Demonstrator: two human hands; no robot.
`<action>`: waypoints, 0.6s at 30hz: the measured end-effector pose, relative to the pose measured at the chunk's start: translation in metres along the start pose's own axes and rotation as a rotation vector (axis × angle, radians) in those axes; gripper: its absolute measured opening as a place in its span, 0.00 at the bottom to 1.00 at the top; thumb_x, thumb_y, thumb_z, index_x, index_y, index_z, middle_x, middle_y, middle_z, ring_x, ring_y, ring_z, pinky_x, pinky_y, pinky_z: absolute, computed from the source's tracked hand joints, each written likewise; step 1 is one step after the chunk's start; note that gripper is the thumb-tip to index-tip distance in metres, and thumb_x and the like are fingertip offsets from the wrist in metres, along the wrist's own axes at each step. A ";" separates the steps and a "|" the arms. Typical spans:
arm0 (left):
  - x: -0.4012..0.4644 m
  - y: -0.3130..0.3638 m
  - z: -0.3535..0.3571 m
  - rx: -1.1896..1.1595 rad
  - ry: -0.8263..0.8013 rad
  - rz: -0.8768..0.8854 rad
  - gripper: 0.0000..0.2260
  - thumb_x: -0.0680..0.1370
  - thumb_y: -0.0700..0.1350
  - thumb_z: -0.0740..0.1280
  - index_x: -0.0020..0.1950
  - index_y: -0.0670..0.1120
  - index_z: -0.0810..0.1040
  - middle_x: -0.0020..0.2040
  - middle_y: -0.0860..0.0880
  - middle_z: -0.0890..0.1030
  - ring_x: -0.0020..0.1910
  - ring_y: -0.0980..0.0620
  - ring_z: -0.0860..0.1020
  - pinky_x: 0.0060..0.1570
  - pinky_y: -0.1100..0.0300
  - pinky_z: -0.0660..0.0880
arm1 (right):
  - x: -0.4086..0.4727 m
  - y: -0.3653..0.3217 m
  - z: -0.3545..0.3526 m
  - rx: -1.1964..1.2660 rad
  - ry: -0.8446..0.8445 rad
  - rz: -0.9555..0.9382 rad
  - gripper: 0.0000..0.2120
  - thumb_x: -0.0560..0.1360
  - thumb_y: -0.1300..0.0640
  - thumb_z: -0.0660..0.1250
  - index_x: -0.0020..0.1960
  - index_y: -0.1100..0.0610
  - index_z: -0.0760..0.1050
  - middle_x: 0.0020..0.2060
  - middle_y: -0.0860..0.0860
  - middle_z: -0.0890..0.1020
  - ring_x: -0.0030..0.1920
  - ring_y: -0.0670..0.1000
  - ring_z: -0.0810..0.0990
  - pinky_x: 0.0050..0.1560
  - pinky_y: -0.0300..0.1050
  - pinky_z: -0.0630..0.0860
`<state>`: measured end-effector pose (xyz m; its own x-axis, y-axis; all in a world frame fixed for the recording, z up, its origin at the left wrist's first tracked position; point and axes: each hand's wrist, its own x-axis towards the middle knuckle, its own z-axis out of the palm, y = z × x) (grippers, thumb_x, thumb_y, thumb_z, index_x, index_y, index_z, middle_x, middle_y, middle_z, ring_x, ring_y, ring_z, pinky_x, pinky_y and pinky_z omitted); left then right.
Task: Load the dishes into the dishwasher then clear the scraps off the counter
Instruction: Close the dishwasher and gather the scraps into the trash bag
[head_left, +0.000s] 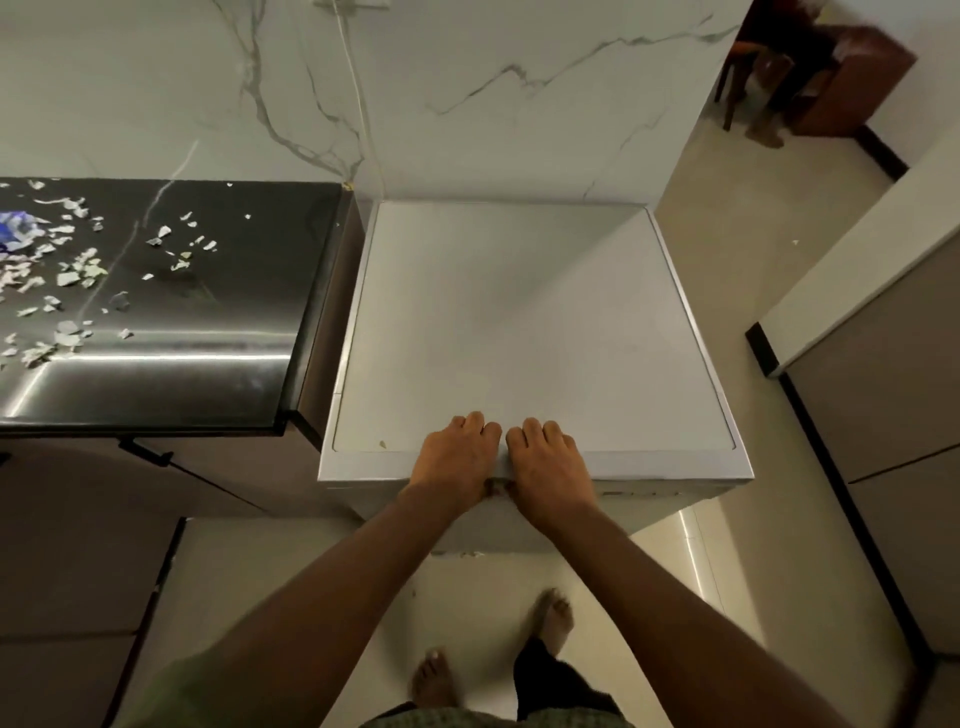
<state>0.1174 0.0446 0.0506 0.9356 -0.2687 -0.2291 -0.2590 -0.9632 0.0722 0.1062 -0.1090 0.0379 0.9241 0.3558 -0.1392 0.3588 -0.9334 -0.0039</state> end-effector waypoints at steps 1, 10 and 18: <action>0.010 -0.007 -0.012 -0.062 -0.084 -0.018 0.22 0.75 0.57 0.76 0.64 0.51 0.75 0.60 0.50 0.77 0.57 0.48 0.78 0.55 0.53 0.78 | 0.006 0.003 -0.009 0.035 -0.050 -0.027 0.25 0.75 0.44 0.73 0.65 0.54 0.70 0.60 0.52 0.73 0.59 0.55 0.73 0.59 0.51 0.74; 0.096 -0.027 -0.044 -0.166 -0.033 -0.265 0.42 0.73 0.55 0.79 0.81 0.48 0.61 0.83 0.44 0.58 0.81 0.41 0.59 0.74 0.45 0.68 | 0.091 0.058 -0.072 0.152 -0.296 -0.103 0.20 0.79 0.41 0.68 0.67 0.50 0.79 0.63 0.50 0.81 0.62 0.55 0.80 0.60 0.51 0.77; 0.114 -0.057 -0.046 -0.175 -0.124 -0.333 0.48 0.75 0.64 0.74 0.84 0.48 0.51 0.78 0.45 0.65 0.76 0.42 0.65 0.70 0.44 0.71 | 0.184 0.073 -0.071 0.142 -0.242 -0.113 0.30 0.76 0.43 0.74 0.74 0.52 0.71 0.70 0.53 0.74 0.68 0.59 0.75 0.66 0.54 0.76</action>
<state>0.2494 0.0692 0.0650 0.9227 0.0486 -0.3825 0.1085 -0.9847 0.1365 0.3117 -0.1088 0.0821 0.8155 0.4519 -0.3616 0.4195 -0.8919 -0.1688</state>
